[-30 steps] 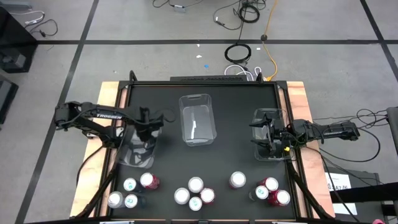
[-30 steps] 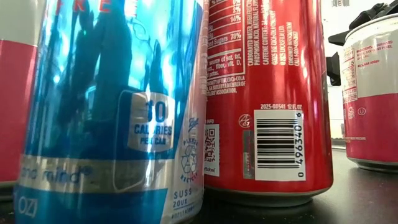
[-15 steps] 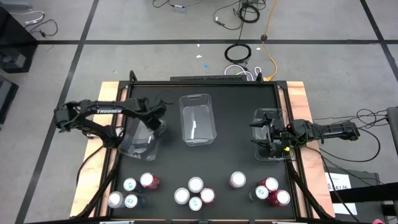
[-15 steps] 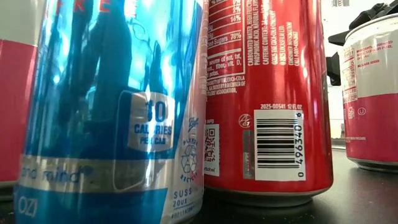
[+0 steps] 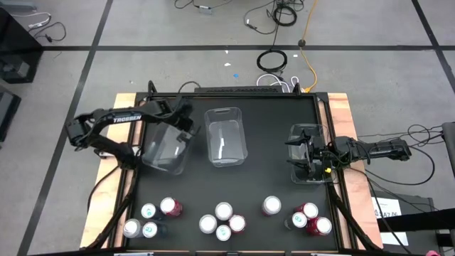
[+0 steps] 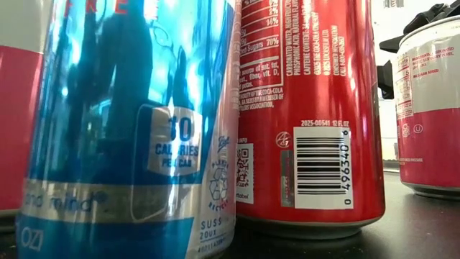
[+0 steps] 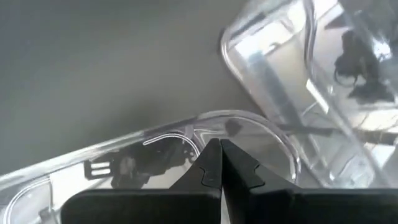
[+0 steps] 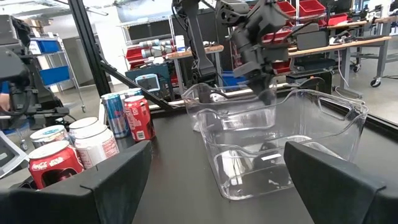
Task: Sort soda cans
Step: Adjust the left transparent bin next to the center transparent bin
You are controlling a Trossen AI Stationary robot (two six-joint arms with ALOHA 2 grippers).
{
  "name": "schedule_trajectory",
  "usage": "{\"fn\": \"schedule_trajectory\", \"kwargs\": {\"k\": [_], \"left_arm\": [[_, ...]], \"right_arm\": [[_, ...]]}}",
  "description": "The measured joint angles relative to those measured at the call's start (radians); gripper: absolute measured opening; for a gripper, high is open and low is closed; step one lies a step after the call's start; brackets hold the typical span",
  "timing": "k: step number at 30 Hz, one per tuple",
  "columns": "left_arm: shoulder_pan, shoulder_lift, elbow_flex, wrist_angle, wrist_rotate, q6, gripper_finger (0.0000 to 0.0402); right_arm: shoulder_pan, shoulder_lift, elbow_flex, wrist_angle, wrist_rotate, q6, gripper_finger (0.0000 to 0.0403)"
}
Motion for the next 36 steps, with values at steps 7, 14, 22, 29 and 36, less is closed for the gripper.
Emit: {"fn": "schedule_trajectory", "kwargs": {"k": [7,14,22,29,36], "left_arm": [[0.046,0.099,0.098,0.019,-0.013,0.001,0.0003],[0.066,0.174,0.195,0.016,-0.015,0.009,0.0004],[0.063,0.172,0.281,-0.187,-0.011,0.105,0.0004],[0.007,0.124,0.325,-0.42,-0.01,0.319,0.0004],[-0.108,0.111,0.268,-0.489,0.023,0.423,0.0004]], "right_arm": [[0.0,0.0,0.0,0.0,0.0,0.0,0.0359],[0.0,0.0,0.0,0.0,0.0,0.0,0.0359],[0.0,0.0,0.0,0.0,0.0,0.0,0.0359],[0.0,0.0,0.0,0.0,0.0,0.0,0.0359],[0.0,0.0,0.0,0.0,0.0,0.0,0.0359]]}}
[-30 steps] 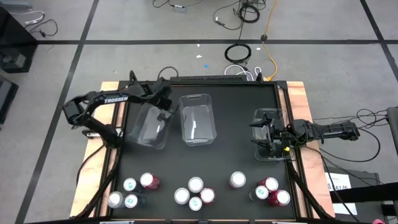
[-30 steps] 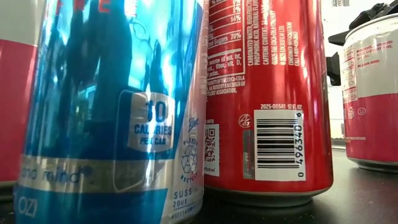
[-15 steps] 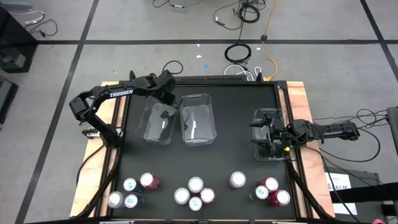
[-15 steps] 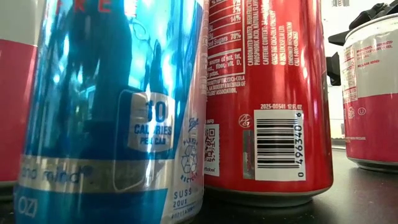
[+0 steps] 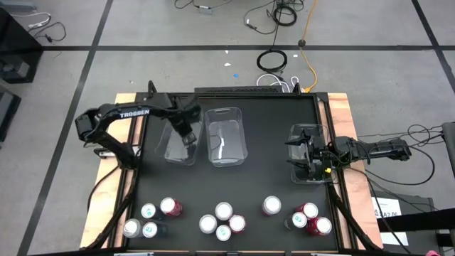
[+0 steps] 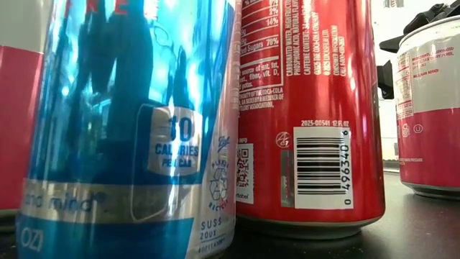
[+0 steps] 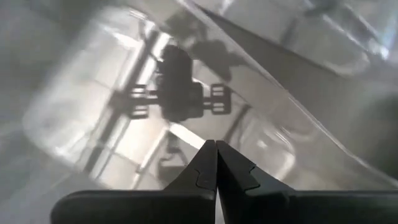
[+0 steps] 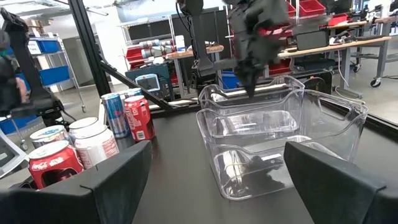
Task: Sort soda cans
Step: Adjust the left transparent bin next to the center transparent bin
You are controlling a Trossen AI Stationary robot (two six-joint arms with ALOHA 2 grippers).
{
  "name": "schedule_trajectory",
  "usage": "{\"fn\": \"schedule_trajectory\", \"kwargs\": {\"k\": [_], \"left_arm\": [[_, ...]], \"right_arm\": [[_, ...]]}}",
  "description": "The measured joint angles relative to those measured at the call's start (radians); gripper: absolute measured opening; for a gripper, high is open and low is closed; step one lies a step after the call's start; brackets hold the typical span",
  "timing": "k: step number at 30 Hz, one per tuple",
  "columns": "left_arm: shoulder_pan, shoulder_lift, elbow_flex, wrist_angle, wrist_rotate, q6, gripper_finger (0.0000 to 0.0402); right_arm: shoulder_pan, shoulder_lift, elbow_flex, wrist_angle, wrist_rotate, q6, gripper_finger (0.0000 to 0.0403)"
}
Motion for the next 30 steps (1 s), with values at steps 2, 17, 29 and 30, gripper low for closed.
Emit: {"fn": "schedule_trajectory", "kwargs": {"k": [2,17,29,30], "left_arm": [[-0.042,-0.007,-0.054,0.041,0.031,-0.017,0.0004],[-0.251,-0.02,-0.131,0.232,0.012,-0.245,0.0004],[-0.297,-0.02,-0.131,0.362,-0.005,-0.371,0.0004],[-0.297,-0.02,-0.131,0.374,-0.006,-0.372,0.0004]], "right_arm": [[0.0,0.0,0.0,0.0,0.0,0.0,0.0359],[0.0,0.0,0.0,0.0,0.0,0.0,0.0359],[0.0,0.0,0.0,0.0,0.0,0.0,0.0359],[0.0,0.0,0.0,0.0,0.0,0.0,0.0359]]}}
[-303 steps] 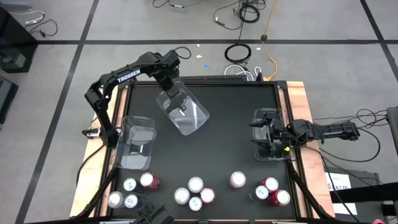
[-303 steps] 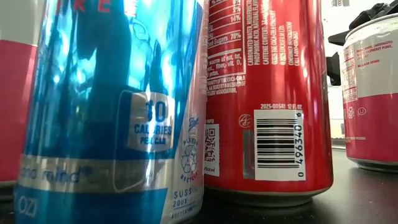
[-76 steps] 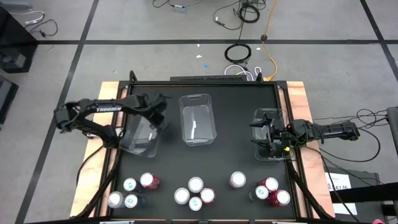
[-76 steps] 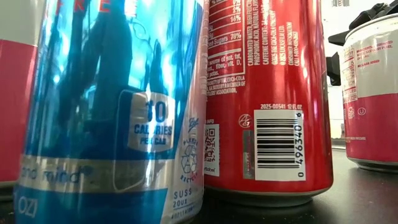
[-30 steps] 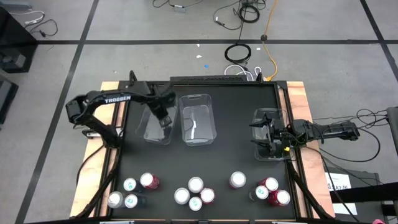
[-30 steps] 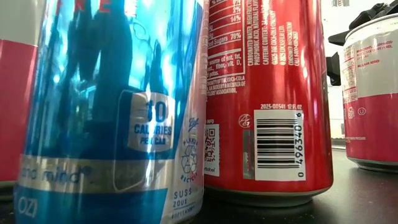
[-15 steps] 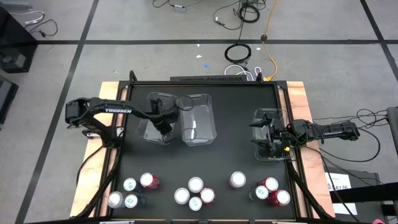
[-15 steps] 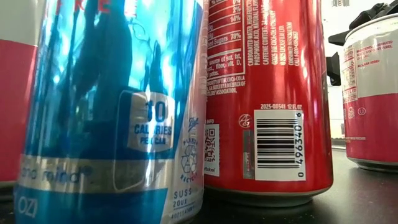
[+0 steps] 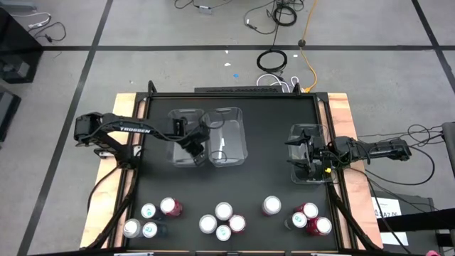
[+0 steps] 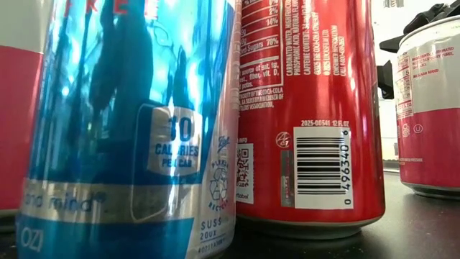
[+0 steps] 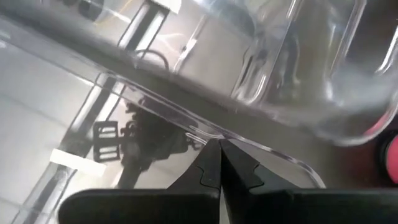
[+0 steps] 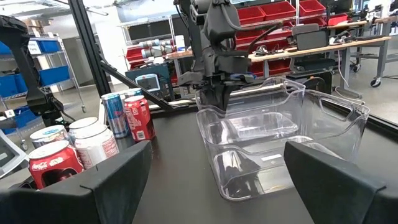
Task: Sort soda cans
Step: Adjust the left transparent bin next to the center transparent bin, then adjust the right transparent bin next to the center transparent bin
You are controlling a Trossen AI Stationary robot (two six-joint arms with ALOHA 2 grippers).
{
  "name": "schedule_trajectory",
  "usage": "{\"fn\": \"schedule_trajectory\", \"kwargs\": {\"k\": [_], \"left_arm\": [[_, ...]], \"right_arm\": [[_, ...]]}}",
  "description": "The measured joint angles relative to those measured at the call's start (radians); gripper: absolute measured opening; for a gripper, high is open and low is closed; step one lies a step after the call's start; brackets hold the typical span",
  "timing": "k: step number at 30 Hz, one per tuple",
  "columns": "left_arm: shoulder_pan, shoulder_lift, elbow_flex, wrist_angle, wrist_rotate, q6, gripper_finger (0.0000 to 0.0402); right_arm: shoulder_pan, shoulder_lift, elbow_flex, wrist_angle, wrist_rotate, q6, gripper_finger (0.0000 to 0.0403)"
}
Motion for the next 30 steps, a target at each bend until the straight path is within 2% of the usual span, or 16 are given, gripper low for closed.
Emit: {"fn": "schedule_trajectory", "kwargs": {"k": [6,14,19,30], "left_arm": [[0.0,0.0,0.0,0.012,0.002,-0.027,0.0004],[-0.012,-0.021,0.023,-0.093,0.01,-0.047,0.0004],[-0.022,-0.101,0.067,-0.096,-0.046,-0.029,0.0004],[-0.022,-0.311,0.09,-0.156,-0.055,0.086,0.0004]], "right_arm": [[0.0,0.0,0.0,0.0,0.0,0.0,0.0359],[0.0,0.0,0.0,0.0,0.0,0.0,0.0359],[0.0,0.0,0.0,0.0,0.0,0.0,0.0359],[0.0,0.0,0.0,0.0,0.0,0.0,0.0359]]}}
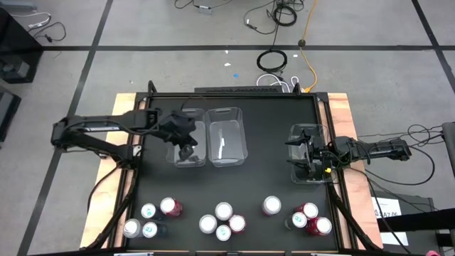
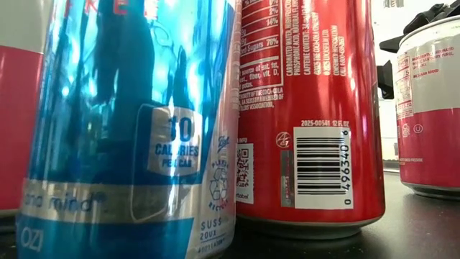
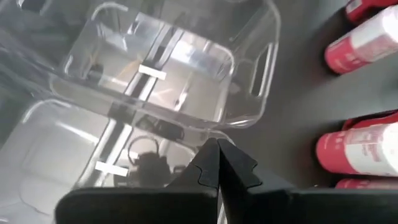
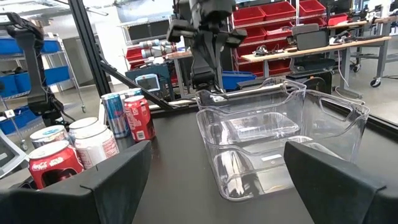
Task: Sort soda cans
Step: Adjust the right transparent bin next to the center transparent bin
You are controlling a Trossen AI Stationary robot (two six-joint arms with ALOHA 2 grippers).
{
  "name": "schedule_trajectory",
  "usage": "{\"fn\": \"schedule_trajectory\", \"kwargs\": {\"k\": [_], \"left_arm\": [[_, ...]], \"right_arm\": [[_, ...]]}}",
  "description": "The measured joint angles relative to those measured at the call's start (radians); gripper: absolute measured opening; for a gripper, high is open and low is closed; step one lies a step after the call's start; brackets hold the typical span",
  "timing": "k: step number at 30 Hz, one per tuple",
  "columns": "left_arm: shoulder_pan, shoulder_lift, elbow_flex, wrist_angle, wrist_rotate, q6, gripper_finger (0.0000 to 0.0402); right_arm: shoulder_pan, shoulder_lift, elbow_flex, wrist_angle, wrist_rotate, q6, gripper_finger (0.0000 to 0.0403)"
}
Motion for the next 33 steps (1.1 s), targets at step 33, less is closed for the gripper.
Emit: {"fn": "schedule_trajectory", "kwargs": {"k": [33], "left_arm": [[0.0,-0.054,0.0,0.001,-0.004,0.363,0.0027]], "right_arm": [[0.0,0.0,0.0,0.016,0.001,0.085,0.0359]]}}
